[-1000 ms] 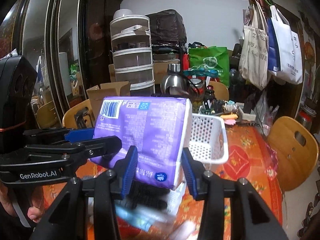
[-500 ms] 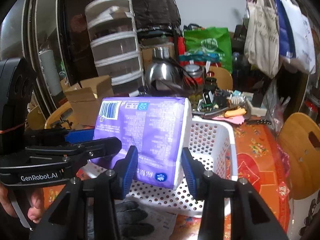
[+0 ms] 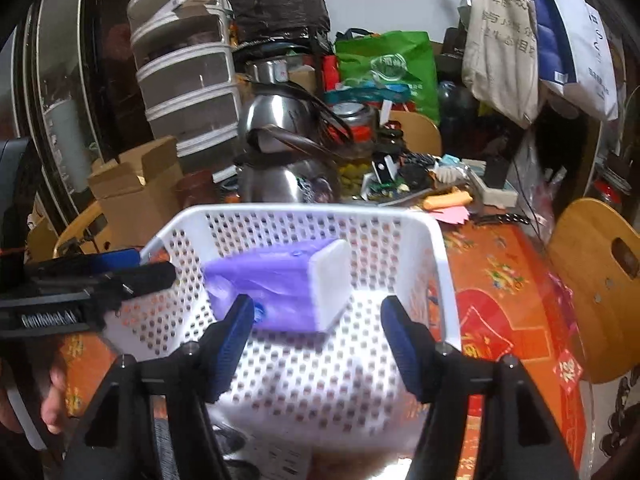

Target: Organize soft objects

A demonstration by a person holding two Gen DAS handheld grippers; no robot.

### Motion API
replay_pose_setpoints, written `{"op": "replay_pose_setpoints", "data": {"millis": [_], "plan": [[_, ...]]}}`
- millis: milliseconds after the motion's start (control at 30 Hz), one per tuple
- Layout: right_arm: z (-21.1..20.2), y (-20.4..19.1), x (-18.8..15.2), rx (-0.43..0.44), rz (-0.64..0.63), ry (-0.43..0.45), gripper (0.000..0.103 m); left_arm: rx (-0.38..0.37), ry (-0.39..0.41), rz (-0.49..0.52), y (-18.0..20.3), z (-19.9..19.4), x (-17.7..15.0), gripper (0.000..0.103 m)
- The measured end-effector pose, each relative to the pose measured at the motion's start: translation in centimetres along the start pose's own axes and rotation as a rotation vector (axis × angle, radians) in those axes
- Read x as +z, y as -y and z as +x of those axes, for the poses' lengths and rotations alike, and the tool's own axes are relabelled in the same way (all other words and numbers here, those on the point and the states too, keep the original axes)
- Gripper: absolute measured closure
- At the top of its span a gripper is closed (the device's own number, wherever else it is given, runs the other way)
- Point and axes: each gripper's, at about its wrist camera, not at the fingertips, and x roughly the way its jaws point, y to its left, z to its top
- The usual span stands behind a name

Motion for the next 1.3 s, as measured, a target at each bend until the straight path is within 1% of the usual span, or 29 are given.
{"op": "replay_pose_setpoints", "data": {"millis": [67,133,233,300,433,500,600,633,700,733,800,833,900,967,1000,1100,1133,1200,1267,1300], "plan": [[0.2,0.1,-0.2,-0.001,0.002,-0.008,0.038,0.010,-0.005,0.014,-0.1,0.3,-0.3,0.026],[0.3,-0.1,-0.4,0.002,-0.003,-0.010,0.037,0.004,-0.014,0.025,0.0,0.3,-0.6,0.026],[0.4,-0.3,-0.6,0.004,-0.005,-0.017,0.038,0.017,-0.008,0.057,0.8,-0.4,-1.3,0.026],[0.3,-0.6,-0.9,0.013,-0.004,-0.020,0.037,0.013,-0.008,0.064,1.0,-1.1,-1.8,0.026],[-0.8,-0.9,-1.3,0.010,0.000,-0.002,0.037,0.020,0.006,0.056,0.5,-3.7,-2.6,0.026],[-2.0,-1.0,-1.7,-0.008,0.001,0.018,0.037,0.055,0.009,0.059,0.3,-5.6,-3.5,0.026],[-4.2,-1.3,-2.5,-0.025,0.005,0.040,0.037,0.078,0.021,0.068,-0.3,-8.6,-5.4,0.026],[-5.0,-1.4,-2.9,-0.033,0.001,0.049,0.037,0.095,0.034,0.068,-0.7,-10.3,-6.6,0.026],[-7.1,-2.1,-4.5,-0.057,-0.006,0.074,0.037,0.104,0.050,0.066,-1.3,-12.7,-8.5,0.026],[-7.8,-2.4,-5.2,-0.055,-0.002,0.079,0.037,0.107,0.063,0.054,-1.9,-14.5,-10.2,0.026],[-9.7,-3.4,-7.5,-0.029,0.000,0.097,0.037,0.097,0.075,0.030,-3.0,-16.6,-12.5,0.026],[-10.6,-3.9,-8.7,-0.019,0.004,0.104,0.037,0.088,0.084,0.006,-3.8,-18.1,-14.5,0.026],[-11.8,-4.9,-10.7,0.017,0.009,0.102,0.037,0.080,0.093,-0.006,-4.8,-19.8,-17.2,0.026],[-13.2,-6.5,-13.2,0.051,0.005,0.103,0.037,0.100,0.111,-0.004,-5.6,-21.6,-20.8,0.026],[-14.0,-7.7,-14.6,0.075,-0.009,0.106,0.037,0.108,0.110,0.000,-5.9,-22.2,-22.5,0.026],[-15.5,-10.7,-17.9,0.126,-0.043,0.114,0.037,0.129,0.142,0.000,-6.7,-24.0,-27.4,0.026],[-15.9,-11.6,-19.0,0.150,-0.051,0.120,0.037,0.133,0.145,-0.006,-6.9,-24.1,-28.6,0.026],[-16.3,-13.0,-20.6,0.177,-0.061,0.128,0.037,0.121,0.155,-0.021,-7.3,-24.2,-31.3,0.026],[-16.1,-14.6,-22.1,0.216,-0.077,0.114,0.037,0.117,0.158,-0.034,-7.7,-24.1,-33.0,0.026],[-15.9,-15.2,-22.5,0.225,-0.088,0.107,0.038,0.108,0.149,-0.025,-7.7,-23.7,-33.5,0.026]]}}
